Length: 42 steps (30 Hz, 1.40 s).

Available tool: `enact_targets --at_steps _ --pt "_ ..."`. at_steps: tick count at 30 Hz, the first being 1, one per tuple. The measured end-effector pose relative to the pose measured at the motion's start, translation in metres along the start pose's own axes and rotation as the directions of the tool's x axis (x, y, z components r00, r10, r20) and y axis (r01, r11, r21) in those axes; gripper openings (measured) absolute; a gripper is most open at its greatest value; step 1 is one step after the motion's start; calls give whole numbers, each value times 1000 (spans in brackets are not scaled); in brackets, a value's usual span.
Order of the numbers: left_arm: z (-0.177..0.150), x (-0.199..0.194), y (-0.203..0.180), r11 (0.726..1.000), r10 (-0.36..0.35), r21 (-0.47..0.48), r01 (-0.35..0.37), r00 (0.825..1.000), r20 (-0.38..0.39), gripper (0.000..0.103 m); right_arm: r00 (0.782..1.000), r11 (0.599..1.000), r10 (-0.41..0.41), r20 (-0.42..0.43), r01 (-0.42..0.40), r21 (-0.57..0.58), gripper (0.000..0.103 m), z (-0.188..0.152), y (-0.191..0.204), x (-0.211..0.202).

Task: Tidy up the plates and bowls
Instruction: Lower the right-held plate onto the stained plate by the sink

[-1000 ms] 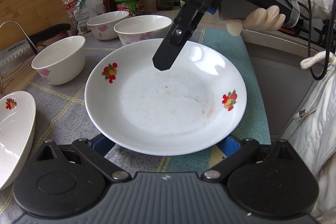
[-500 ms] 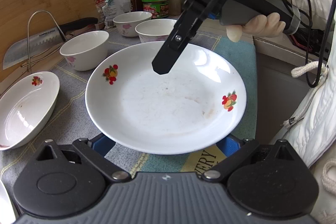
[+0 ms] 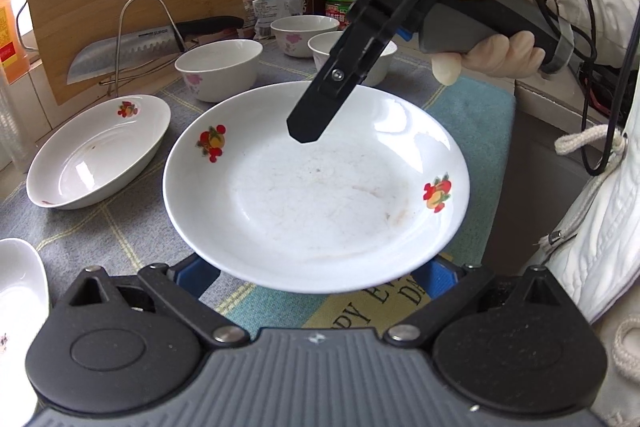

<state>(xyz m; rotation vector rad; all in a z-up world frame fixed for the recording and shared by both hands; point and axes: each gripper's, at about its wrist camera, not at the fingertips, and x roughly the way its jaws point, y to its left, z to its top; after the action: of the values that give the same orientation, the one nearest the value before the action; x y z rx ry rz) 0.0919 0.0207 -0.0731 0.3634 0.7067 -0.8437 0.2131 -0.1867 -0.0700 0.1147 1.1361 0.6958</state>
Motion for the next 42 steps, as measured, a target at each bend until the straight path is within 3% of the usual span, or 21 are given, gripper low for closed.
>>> enact_targets --at_steps 12,26,42 --pt "-24 -45 48 1000 15 -12 -15 1000 25 100 1000 999 -17 17 17 -28 103 24 57 27" --pt "-66 -90 96 987 123 -104 -120 992 23 100 999 992 30 -24 -33 -118 103 63 123 84" --pt "-91 -107 136 969 189 -165 -186 982 3 100 998 979 51 -48 -60 -197 103 100 168 132"
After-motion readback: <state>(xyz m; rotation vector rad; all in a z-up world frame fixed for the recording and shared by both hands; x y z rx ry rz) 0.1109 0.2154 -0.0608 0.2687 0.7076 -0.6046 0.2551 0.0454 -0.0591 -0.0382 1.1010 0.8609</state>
